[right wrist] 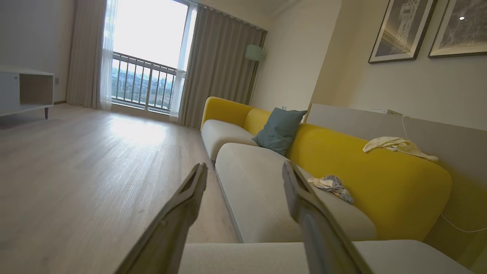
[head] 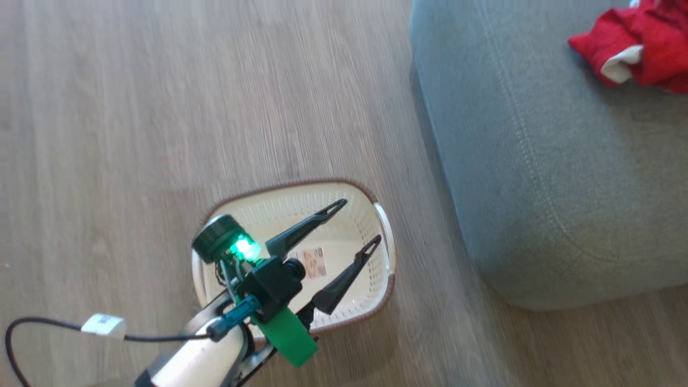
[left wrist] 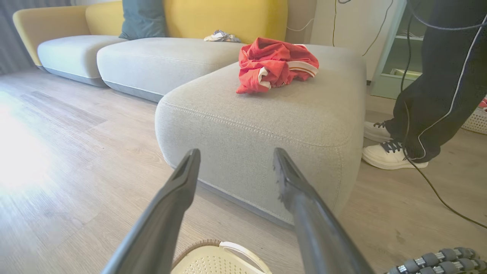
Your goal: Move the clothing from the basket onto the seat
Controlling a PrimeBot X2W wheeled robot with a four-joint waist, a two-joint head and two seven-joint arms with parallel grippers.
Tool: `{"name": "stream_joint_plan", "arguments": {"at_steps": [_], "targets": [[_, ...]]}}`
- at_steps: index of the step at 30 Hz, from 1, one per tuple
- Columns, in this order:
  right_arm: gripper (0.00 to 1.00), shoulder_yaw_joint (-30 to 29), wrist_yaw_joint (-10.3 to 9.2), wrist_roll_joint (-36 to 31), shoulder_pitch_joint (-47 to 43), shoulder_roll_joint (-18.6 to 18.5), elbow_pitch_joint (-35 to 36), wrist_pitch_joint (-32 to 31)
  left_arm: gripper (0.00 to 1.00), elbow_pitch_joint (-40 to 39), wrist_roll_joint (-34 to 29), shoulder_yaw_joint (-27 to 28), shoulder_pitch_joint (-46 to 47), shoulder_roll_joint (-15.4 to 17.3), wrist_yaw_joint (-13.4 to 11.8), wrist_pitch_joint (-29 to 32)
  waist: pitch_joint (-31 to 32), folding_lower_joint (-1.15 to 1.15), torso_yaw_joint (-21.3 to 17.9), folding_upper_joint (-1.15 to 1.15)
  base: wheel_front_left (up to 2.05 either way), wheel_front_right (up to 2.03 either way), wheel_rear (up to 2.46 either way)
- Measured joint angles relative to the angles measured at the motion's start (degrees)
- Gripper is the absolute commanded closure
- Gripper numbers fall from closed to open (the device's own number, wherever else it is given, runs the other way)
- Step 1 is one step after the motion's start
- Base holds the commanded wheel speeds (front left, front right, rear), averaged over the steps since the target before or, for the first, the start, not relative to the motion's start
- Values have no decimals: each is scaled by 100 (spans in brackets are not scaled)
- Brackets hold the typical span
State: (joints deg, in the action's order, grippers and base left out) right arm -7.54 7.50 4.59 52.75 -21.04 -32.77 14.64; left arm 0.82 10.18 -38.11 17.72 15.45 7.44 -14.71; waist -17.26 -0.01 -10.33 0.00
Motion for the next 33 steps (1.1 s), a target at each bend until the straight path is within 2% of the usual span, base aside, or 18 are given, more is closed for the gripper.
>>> {"name": "stream_joint_plan", "arguments": {"at_steps": [8,16,18,20,23,33], "targets": [[0,417,0,658,-1245,40,1347,0,0,1,-18,719,-436,-220,0,0,618,0,256,0,0,0,0],[0,592,0,913,-2519,446,2384,0,0,181,-178,1834,-833,-613,-9,0,994,0,737,0,0,0,0],[0,627,0,924,-2798,560,2532,0,0,259,-271,2195,-898,-769,-175,0,1071,0,865,0,0,0,0],[0,675,0,926,-3044,653,2614,0,0,315,-268,2596,-970,-933,-372,0,1148,0,992,0,0,0,0],[0,678,0,1031,-3314,857,2626,0,0,388,-339,2941,-1055,-1028,-467,0,1252,0,1174,0,0,0,0],[0,644,0,943,-4163,1583,2167,0,0,719,-546,3296,-1351,-1190,-461,0,1503,0,1583,0,0,0,0]]}}
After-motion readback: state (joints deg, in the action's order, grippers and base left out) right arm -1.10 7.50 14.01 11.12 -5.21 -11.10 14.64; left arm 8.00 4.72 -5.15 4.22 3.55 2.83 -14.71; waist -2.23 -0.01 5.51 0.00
